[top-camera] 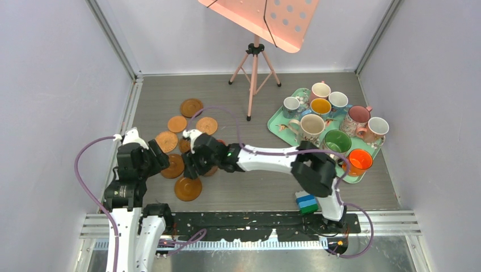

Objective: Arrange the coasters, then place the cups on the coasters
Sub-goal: Move the coaster to the center of the board.

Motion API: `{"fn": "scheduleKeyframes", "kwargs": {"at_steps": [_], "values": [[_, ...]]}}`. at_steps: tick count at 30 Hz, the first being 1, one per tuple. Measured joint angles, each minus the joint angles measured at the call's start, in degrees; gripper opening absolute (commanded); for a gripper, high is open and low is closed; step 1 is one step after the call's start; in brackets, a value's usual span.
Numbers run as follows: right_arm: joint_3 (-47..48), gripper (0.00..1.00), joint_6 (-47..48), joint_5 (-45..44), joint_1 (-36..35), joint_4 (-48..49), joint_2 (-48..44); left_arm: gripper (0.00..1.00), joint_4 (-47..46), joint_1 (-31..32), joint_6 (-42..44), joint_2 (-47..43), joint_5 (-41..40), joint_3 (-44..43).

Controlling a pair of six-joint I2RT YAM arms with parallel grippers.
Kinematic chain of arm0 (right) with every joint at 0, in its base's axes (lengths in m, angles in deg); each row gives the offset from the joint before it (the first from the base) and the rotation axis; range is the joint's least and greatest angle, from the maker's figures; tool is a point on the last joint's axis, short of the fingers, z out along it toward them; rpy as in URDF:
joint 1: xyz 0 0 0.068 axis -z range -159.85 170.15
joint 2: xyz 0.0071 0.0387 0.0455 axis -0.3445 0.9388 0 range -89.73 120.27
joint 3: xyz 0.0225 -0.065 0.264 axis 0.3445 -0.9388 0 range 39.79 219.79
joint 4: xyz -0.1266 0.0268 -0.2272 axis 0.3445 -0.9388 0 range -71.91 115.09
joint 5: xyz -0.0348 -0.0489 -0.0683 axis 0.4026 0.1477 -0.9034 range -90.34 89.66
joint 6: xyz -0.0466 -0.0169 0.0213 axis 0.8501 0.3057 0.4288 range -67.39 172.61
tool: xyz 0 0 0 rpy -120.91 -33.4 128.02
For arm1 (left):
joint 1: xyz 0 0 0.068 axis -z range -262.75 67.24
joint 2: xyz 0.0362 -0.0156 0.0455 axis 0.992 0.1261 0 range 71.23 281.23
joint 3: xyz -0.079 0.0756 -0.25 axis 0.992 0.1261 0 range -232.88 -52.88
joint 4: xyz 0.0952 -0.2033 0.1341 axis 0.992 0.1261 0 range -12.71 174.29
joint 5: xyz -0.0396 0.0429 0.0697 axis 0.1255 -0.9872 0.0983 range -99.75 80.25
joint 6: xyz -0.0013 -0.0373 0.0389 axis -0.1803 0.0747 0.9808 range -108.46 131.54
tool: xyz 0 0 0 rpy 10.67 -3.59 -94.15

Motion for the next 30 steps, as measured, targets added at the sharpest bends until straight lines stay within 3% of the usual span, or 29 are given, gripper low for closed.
{"fn": "scheduleKeyframes", "kwargs": {"at_steps": [4,9,17,30], "values": [[-6.1,0.58,0.9,-1.2,2.4,0.3,-8.8,0.60,0.0,0.0,0.0,-0.1,0.0,0.0],[-12.7,0.55,1.5,-3.8,6.9,0.7,-13.2,0.60,0.0,0.0,0.0,-0.1,0.1,0.0],[-17.5,0.51,1.1,-6.3,12.9,0.1,-10.5,0.60,0.0,0.0,-0.6,-0.1,0.2,0.0],[-15.3,0.50,0.7,-6.5,14.4,3.3,-4.3,0.60,0.0,0.0,-0.9,-0.1,0.2,0.0]]}}
